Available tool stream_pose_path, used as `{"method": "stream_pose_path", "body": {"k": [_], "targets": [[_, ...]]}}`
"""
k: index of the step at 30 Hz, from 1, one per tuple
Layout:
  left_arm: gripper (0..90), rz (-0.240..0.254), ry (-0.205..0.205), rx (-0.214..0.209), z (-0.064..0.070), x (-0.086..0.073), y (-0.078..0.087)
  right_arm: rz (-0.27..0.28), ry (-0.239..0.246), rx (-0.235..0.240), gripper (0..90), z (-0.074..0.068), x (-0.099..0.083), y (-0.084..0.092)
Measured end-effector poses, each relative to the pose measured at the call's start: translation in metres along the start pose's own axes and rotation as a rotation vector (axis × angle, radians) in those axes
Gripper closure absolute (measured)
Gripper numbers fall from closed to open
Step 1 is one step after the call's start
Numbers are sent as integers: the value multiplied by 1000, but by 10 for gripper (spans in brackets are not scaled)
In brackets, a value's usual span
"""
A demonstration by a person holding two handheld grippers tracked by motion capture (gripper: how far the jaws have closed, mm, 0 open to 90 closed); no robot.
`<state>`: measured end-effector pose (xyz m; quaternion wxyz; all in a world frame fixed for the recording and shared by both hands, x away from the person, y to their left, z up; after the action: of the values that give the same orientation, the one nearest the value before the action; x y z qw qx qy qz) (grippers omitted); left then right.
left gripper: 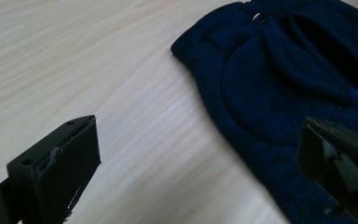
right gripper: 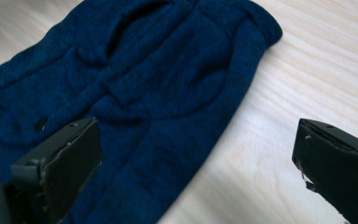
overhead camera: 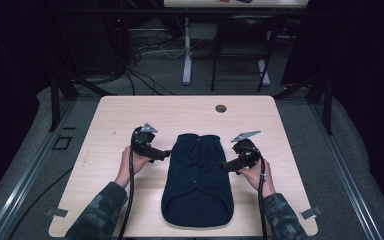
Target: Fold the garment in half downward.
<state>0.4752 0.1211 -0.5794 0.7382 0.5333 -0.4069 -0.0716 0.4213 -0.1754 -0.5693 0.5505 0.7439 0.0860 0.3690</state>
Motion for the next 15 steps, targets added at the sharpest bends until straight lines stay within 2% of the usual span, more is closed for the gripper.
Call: {"method": "stream_pose_path", "body": {"k": [4,7,8,10,11,15], "targets": [[0,-18,18,-27,4,17,-16,-13,-11,0,37,4,18,-10],[1,-26,19,-25,5,24,-22,-23,-14,2,46,7,25,-14],[1,-37,24,-24,5,30,-28,-22,-26,3,66,11,33,-19],[2,-40,27,-24,5,32,-30,-24,-36,0,126,14,38,-22],[2,-52,30,-16,5,37,-37,-25,-43,-7,147,17,42,-24],[20,-65,40,-11,5,43,-45,-36,-62,-15,172,21,50,-31]]}}
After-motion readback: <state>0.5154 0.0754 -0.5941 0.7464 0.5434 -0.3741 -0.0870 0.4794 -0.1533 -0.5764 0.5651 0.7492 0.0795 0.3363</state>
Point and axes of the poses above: each handheld gripper's, and its own axes: y roughly backward along the jaws, x roughly out of its top, z roughly to its right, the point moved 5 cm from there along -y, roughly forward along the jaws, and after that the axes turned 13 degrees about -z, right-handed, at the moved point
